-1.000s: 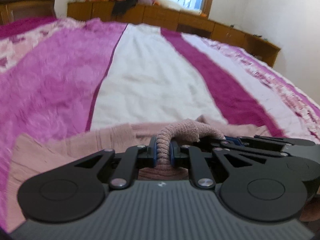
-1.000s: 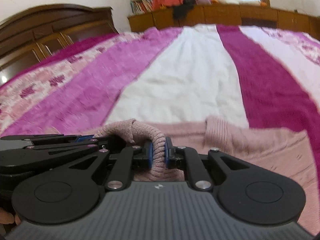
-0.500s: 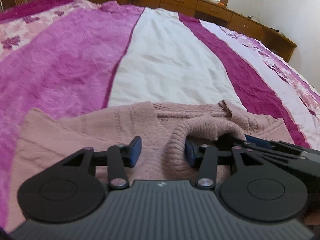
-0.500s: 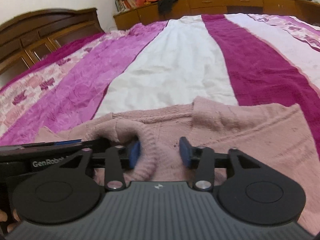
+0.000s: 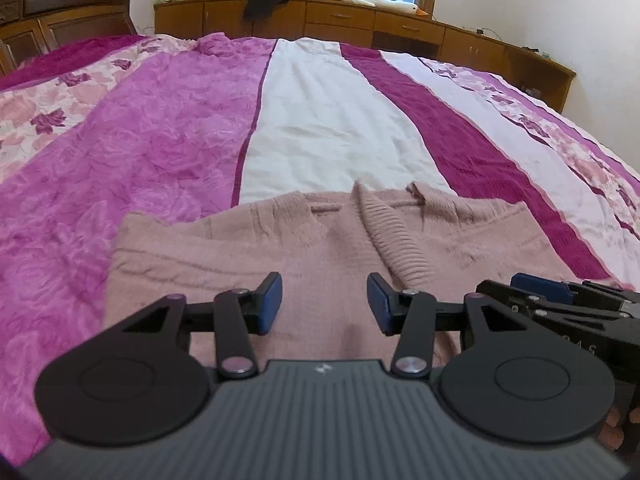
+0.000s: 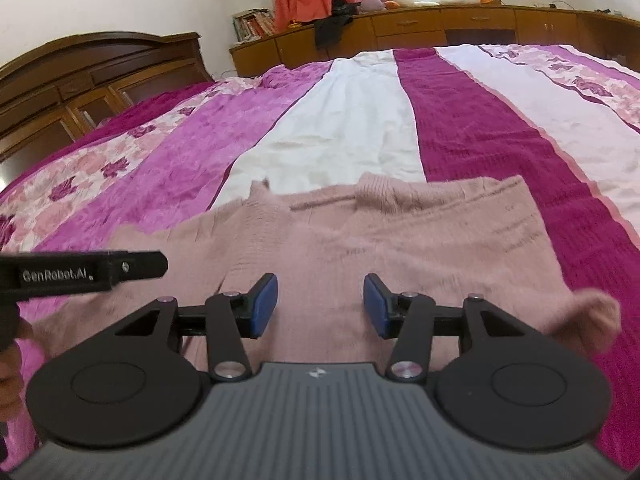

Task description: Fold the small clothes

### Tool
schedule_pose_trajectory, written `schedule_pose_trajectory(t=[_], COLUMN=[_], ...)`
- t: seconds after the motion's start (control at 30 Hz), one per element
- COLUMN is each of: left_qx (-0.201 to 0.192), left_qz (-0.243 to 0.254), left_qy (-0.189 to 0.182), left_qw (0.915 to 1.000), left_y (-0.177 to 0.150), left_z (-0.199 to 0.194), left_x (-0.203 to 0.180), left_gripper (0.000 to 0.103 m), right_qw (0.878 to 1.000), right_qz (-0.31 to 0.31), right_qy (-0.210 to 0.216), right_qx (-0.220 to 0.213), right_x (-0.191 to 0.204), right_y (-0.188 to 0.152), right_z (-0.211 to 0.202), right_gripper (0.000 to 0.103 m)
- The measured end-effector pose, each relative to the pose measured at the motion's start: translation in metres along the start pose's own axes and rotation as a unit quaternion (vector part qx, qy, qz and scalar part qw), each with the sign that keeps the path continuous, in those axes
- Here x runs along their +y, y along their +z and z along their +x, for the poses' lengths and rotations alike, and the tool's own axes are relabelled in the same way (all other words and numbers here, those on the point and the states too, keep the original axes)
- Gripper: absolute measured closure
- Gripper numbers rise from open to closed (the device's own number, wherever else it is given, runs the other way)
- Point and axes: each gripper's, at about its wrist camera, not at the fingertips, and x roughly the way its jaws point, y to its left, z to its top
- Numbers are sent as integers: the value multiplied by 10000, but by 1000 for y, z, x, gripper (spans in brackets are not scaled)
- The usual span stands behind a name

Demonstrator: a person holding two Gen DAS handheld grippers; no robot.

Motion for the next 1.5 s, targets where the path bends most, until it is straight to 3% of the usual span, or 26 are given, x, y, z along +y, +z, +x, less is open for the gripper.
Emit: schedule_pose_trajectory(t=[0.27,0.57,0.7,0.9,1.2,1.27,1.33,1.5], left_qx=[106,369,318,198,7,-45,-47,-45], left_qz=[493,1073,1495,2009,2066,2067,2065,1907], left_qy=[37,8,0,148,150,115,47,-76], left_qw=[9987,9935,9882,9793,9783,9783,9784,9816], left_y=[-30,-62,-72,-82,-82,-82,-82,-77], left_z=[-29,-35,-35,-28,-23,-24,-25,-27], left_x=[-12,-18,-27,-40,-40,-40,-40,-36], left_gripper=[54,49,41,41,40,51,76,84], right_qw=[9987,9930,9887,9825,9812,9805,9796,9791], right_qz=[-499,-1161,-1478,-1840,-1907,-1950,-1999,-2028], right_qy=[70,45,19,-60,-102,-103,-102,-94], right_qx=[36,205,251,281,262,231,191,79], right_x=[16,32,39,46,46,48,49,51], right_y=[-28,-47,-52,-57,-59,-59,-60,-60], right_z=[-34,-43,-43,-40,-34,-32,-31,-30], right_gripper=[47,47,47,47,46,46,46,50])
